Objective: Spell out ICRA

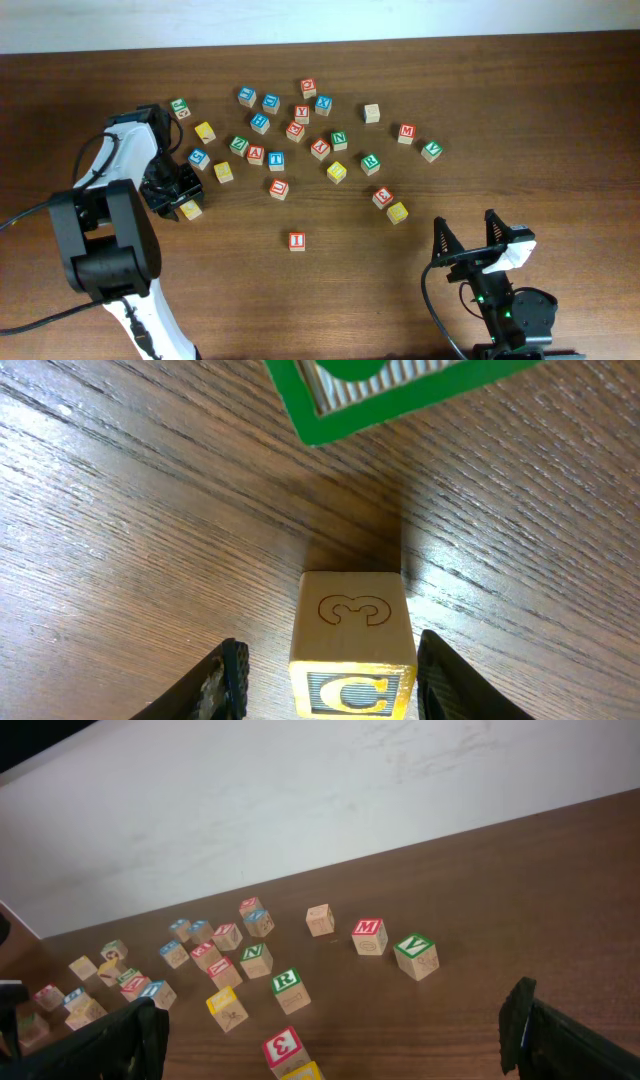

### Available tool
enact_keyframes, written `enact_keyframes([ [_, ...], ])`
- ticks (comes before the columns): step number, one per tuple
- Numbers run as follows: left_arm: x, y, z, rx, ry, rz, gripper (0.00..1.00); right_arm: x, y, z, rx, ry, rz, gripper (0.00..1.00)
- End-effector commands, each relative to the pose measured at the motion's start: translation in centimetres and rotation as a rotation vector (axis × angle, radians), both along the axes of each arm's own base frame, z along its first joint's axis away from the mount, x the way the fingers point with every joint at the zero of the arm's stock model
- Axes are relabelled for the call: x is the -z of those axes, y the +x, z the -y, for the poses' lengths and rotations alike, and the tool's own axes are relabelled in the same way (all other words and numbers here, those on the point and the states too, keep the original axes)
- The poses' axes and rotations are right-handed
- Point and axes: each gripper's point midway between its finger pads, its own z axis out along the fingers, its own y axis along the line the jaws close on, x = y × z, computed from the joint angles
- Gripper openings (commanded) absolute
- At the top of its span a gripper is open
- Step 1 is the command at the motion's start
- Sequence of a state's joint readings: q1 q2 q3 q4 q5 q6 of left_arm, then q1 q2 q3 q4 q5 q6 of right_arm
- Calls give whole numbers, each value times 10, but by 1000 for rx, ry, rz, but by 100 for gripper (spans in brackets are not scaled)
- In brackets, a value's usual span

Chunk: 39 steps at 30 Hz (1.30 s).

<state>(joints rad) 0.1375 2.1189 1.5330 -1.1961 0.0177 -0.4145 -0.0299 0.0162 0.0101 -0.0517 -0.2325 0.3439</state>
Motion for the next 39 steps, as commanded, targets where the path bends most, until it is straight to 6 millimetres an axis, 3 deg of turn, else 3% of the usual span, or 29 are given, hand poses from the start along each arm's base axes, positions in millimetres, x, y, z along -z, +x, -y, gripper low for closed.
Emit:
enact_keyframes([
  [1, 6, -6, -2, 8, 8, -25, 48, 3, 0, 1, 5, 1, -7, 98],
  [7, 13, -8, -1, 8, 9, -22, 46, 3, 0, 1, 5, 1, -7, 98],
  [14, 12, -5, 0, 5, 1, -11, 32, 3, 0, 1, 5, 1, -7, 98],
  [19, 4, 3, 3, 0, -20, 10, 33, 3, 0, 1, 5, 1, -7, 98],
  [22, -7, 6, 2, 1, -20, 8, 26, 3, 0, 1, 5, 2, -7, 98],
  [29, -16, 11, 2, 1, -20, 15, 22, 3, 0, 1, 5, 1, -7, 98],
  [34, -56, 22, 10, -10, -71, 33, 24, 3, 0, 1, 5, 1, -7, 98],
  [37, -91, 30, 27, -22, -174, 63, 28, 3, 0, 1, 5, 1, -7, 98],
  [39, -102, 32, 40, -12, -257, 77, 27, 3, 0, 1, 5, 1, -7, 99],
])
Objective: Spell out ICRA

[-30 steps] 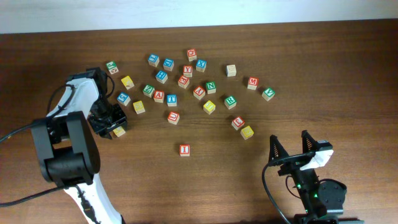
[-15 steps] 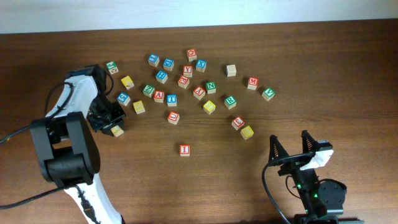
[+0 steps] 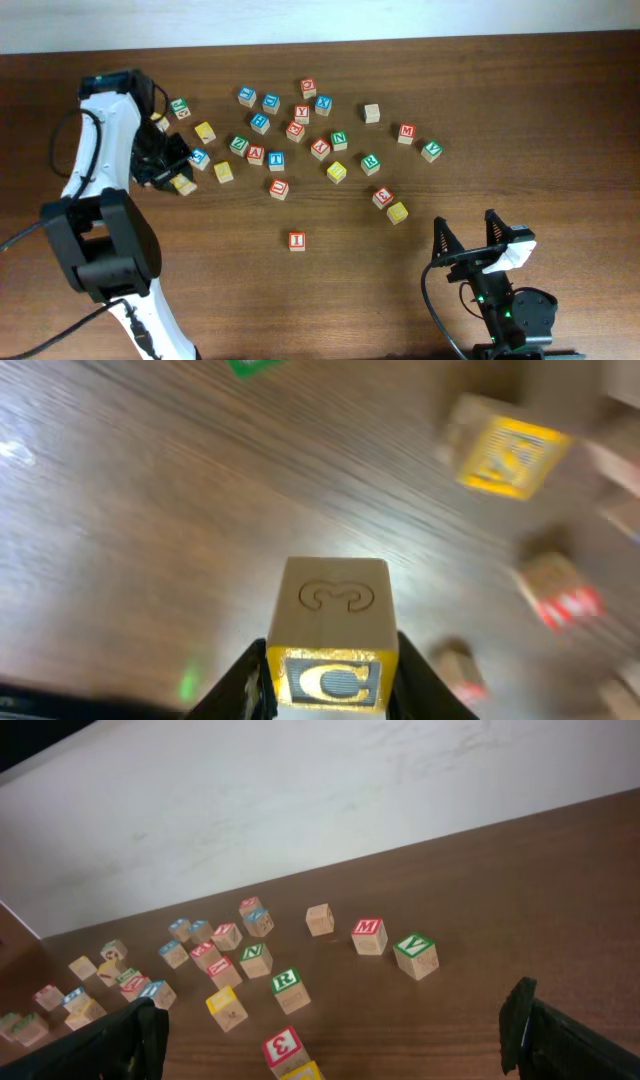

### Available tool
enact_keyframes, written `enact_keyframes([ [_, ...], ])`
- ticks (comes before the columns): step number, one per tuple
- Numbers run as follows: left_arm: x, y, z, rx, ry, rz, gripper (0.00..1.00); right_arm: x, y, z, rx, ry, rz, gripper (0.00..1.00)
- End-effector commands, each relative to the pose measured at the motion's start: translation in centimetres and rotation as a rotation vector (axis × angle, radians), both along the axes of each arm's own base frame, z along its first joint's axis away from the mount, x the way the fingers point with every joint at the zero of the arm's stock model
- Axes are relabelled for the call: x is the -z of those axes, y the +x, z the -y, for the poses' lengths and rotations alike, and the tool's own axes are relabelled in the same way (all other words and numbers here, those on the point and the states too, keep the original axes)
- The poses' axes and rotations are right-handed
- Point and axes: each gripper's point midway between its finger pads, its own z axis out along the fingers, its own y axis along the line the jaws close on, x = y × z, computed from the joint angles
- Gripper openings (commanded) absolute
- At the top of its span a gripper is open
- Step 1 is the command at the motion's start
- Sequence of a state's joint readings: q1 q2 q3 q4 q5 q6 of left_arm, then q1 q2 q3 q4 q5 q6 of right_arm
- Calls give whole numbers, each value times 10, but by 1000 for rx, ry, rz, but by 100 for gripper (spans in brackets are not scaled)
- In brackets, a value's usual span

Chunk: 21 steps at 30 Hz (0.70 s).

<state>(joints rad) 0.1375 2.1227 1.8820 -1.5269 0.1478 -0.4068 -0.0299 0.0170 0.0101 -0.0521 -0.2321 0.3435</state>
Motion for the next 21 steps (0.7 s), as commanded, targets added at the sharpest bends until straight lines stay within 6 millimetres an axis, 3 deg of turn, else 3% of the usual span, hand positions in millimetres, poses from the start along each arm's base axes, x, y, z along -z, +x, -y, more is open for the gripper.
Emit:
enact_keyframes([
  [1, -19, 9, 30, 11, -187, 52, 26, 3, 0, 1, 5, 2, -6, 98],
  [5, -24, 5, 56, 54, -255, 36, 26, 3, 0, 1, 5, 2, -6, 98],
  [10, -24, -8, 122, 233, -258, 10, 26, 3, 0, 1, 5, 2, -6, 98],
  [13, -22, -27, 190, 429, -259, 12, 26, 3, 0, 1, 5, 2, -6, 98],
  [16, -17, -48, 239, 538, -217, 16, 26, 3, 0, 1, 5, 2, -6, 98],
  [21, 7, -74, 272, 593, 3, 36, 29, 3, 0, 1, 5, 2, -6, 98],
])
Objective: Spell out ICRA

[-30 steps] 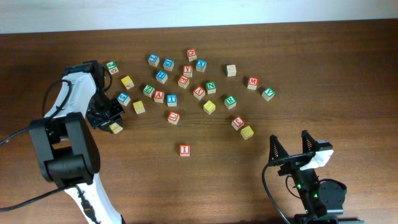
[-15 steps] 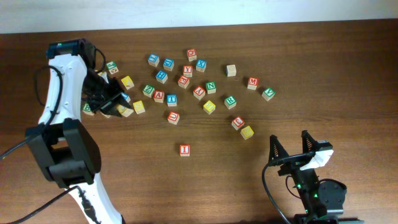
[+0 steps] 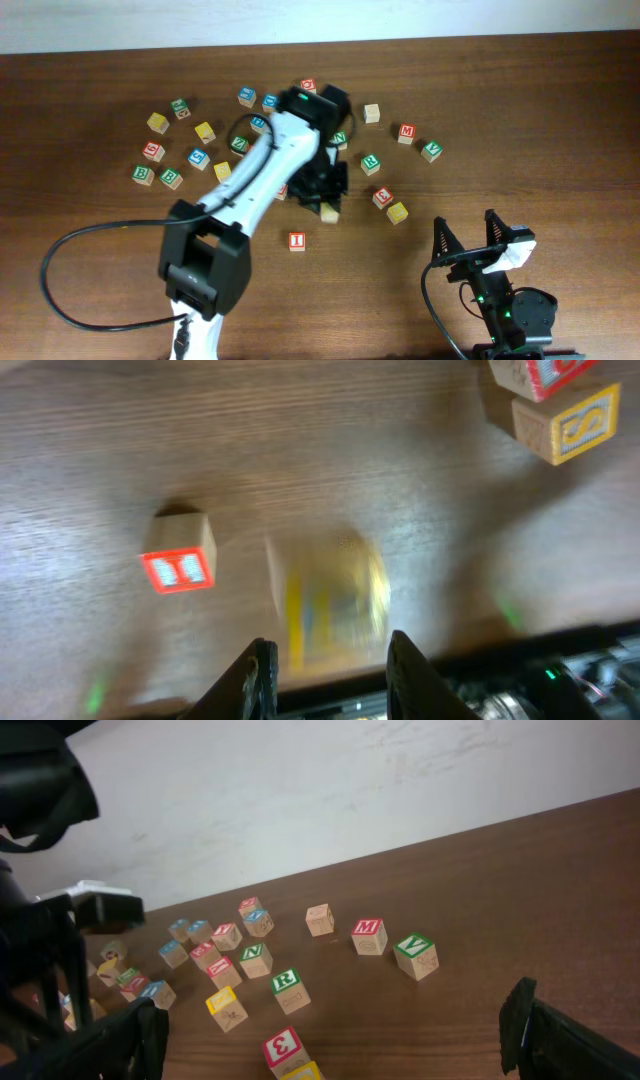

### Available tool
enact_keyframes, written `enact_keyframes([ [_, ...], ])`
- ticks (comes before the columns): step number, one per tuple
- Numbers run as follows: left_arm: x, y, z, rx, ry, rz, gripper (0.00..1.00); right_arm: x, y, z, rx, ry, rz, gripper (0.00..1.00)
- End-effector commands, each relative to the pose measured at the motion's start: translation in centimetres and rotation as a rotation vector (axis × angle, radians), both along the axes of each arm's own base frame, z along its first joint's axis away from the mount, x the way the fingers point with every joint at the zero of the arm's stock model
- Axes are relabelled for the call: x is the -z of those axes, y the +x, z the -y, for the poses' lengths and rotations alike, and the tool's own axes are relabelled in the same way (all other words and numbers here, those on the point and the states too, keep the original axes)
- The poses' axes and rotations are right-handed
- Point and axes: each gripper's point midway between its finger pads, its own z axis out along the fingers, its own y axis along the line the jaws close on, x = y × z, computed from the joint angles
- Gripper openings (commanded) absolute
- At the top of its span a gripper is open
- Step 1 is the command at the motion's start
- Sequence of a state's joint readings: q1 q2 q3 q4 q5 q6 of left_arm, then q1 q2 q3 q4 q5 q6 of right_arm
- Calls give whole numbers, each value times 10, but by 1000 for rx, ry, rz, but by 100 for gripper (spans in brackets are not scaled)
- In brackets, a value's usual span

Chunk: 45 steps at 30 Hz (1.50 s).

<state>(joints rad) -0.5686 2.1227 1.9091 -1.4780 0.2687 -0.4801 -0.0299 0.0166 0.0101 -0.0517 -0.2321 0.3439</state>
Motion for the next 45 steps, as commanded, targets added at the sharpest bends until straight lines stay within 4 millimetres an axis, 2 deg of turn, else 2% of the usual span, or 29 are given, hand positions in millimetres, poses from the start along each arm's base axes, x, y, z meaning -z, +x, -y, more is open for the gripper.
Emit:
enact_keyframes([
  [1, 23, -16, 10, -16, 131, 38, 28, 3, 0, 1, 5, 1, -6, 98],
  [4, 47, -31, 18, 21, 144, 31, 28, 3, 0, 1, 5, 2, -6, 98],
  [7, 62, -38, 13, 27, 160, 17, 27, 3, 0, 1, 5, 1, -6, 99],
  [8, 63, -37, 10, 27, 169, 23, 28, 3, 0, 1, 5, 1, -6, 98],
  [11, 63, -35, 9, 68, 163, 32, 41, 3, 0, 1, 5, 1, -6, 98],
  [16, 40, -33, 11, 118, 153, 28, 43, 3, 0, 1, 5, 1, -6, 98],
  [20, 2, -30, 14, 114, 123, 68, 43, 3, 0, 1, 5, 1, -6, 98],
  [22, -18, -37, 11, 120, 110, 92, 45, 3, 0, 1, 5, 1, -6, 98],
  [24, -34, -53, 9, 155, 124, 100, 46, 3, 0, 1, 5, 1, -6, 98],
  [25, -35, -59, 12, 176, 129, 104, 51, 3, 0, 1, 5, 1, -6, 98],
  [26, -35, -64, 16, 195, 128, 105, 63, 3, 0, 1, 5, 1, -6, 98],
  [27, -34, -68, 20, 201, 129, 106, 73, 3, 0, 1, 5, 1, -6, 98],
  [29, -25, -77, 32, 196, 134, 119, 78, 3, 0, 1, 5, 1, -6, 98],
  [31, -16, -64, 28, 134, 202, 198, 82, 3, 0, 1, 5, 1, -6, 98],
  [32, -13, -58, 24, 99, 232, 228, 90, 3, 0, 1, 5, 1, -6, 99],
  [34, -3, -50, 18, 67, 257, 250, 90, 3, 0, 1, 5, 2, -6, 98],
  [38, 21, -47, 3, 35, 278, 216, 86, 3, 0, 1, 5, 1, -6, 98],
  [42, 45, -64, 22, 11, 160, 124, 85, 3, 0, 1, 5, 1, -6, 98],
  [45, 64, -69, 17, -55, 183, 116, 85, 3, 0, 1, 5, 1, -6, 98],
])
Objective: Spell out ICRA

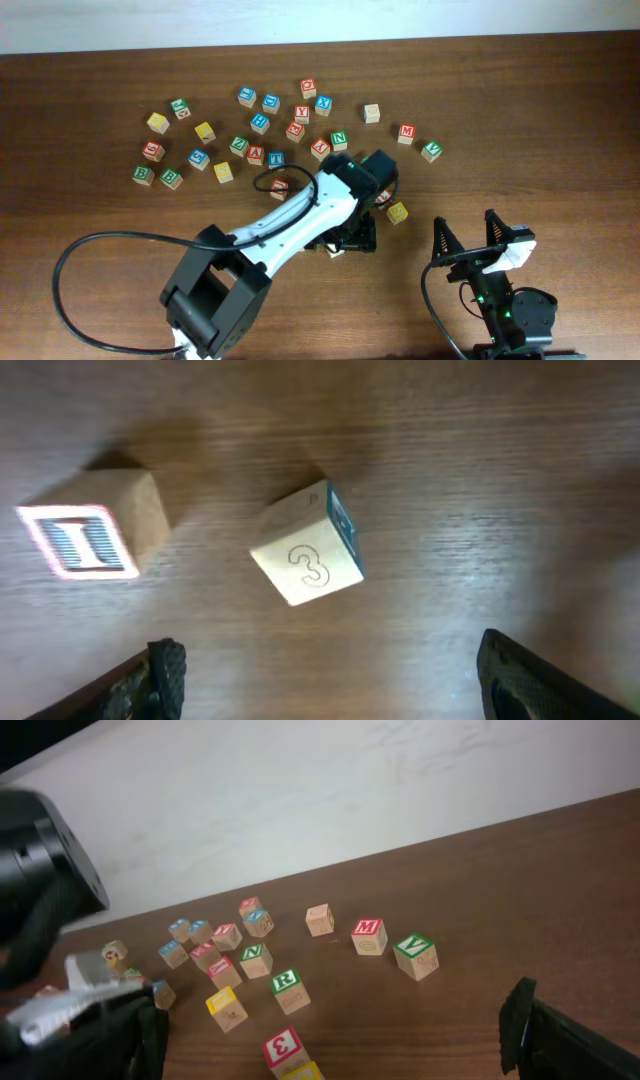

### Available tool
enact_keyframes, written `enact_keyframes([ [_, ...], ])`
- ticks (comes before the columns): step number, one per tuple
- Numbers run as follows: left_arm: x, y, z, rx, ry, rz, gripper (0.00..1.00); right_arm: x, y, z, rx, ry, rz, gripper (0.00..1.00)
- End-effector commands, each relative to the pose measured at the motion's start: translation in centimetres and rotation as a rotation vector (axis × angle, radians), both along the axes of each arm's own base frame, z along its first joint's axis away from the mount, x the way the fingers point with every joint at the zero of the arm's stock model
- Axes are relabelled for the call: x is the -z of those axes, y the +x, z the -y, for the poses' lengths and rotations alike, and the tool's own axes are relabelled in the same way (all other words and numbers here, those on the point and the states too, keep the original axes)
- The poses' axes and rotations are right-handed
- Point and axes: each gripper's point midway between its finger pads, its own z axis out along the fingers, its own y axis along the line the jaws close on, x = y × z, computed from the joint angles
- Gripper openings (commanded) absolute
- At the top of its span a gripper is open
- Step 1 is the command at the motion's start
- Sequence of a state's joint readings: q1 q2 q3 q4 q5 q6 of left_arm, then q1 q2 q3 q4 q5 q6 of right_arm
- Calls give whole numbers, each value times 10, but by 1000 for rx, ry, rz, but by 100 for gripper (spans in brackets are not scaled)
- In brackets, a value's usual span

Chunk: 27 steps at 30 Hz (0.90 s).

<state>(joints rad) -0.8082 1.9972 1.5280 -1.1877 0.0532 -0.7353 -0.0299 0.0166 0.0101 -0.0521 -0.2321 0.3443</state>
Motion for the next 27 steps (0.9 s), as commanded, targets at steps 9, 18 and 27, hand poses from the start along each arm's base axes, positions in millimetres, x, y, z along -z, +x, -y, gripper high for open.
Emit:
enact_keyframes([
  [9, 18, -4, 13, -103, -25, 54, 73, 3, 0, 1, 5, 1, -6, 98],
  [18, 19, 4, 10, -137, 13, 121, 68, 3, 0, 1, 5, 1, -6, 98],
  [27, 43, 2, 5, -126, 87, 113, 69, 3, 0, 1, 5, 1, -6, 98],
])
